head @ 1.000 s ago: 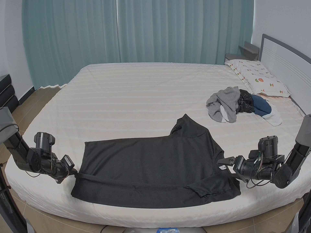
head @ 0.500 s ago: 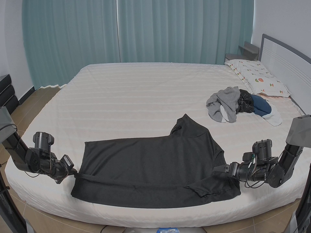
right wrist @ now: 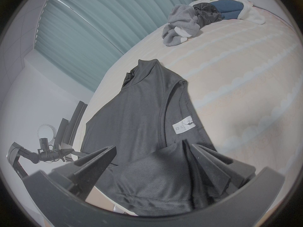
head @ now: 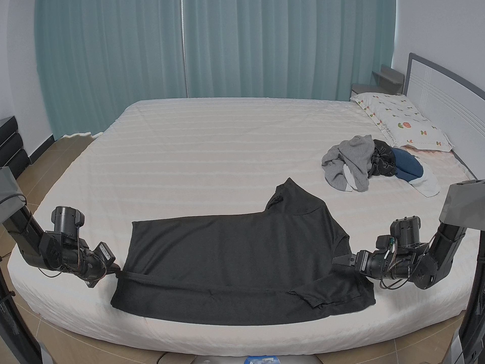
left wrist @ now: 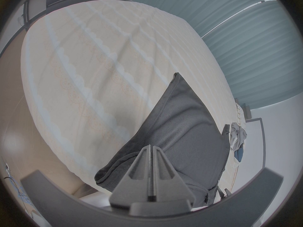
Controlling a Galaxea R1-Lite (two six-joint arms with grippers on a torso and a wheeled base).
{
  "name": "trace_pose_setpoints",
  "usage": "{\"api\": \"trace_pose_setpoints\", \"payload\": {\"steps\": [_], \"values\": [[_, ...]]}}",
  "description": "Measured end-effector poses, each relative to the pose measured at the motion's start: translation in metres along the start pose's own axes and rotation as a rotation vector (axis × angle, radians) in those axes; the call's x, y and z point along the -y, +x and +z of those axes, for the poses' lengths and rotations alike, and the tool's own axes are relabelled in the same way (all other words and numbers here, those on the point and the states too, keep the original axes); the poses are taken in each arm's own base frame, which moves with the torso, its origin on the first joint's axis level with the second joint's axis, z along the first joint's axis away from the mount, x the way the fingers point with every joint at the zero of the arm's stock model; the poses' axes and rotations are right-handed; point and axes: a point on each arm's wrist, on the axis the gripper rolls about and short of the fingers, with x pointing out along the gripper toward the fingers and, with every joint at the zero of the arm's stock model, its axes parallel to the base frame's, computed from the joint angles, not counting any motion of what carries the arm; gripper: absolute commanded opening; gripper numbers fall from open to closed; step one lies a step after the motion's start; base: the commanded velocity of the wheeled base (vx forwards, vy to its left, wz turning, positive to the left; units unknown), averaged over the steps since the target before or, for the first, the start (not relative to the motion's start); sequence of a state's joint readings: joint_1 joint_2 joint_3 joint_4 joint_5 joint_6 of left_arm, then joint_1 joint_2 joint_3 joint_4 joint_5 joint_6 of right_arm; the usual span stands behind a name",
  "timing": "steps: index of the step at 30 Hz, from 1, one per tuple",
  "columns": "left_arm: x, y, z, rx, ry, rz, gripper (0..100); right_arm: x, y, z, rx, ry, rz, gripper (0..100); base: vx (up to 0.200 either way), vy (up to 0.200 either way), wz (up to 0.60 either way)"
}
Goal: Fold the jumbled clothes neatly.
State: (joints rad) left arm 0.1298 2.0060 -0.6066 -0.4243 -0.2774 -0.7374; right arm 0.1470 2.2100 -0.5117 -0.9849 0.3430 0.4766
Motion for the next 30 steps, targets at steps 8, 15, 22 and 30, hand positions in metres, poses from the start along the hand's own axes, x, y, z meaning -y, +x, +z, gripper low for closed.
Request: {"api": "trace_pose_setpoints", "payload": {"steps": [8,15,22,30], "values": [[0.0,0.0,0.0,0.0,0.0,0.0,0,0.006,0.004,-0.005,-0.013,-0.012,-0.011,100,0.0,0.0,0.0],[0.0,0.0,0.0,0.001,0.0,0.0,0,0.012,0.008,-0.009,-0.029,-0.029,-0.025,100,0.0,0.0,0.0],[0.0,0.0,0.0,0.0,-0.001,0.001,0,0.019,0.012,-0.011,-0.037,-0.02,-0.037,0,0.0,0.0,0.0],[0.0,0.0,-0.001,-0.001,0.0,0.002,0,0.024,0.007,-0.009,-0.031,-0.002,-0.047,0,0.0,0.0,0.0]]}}
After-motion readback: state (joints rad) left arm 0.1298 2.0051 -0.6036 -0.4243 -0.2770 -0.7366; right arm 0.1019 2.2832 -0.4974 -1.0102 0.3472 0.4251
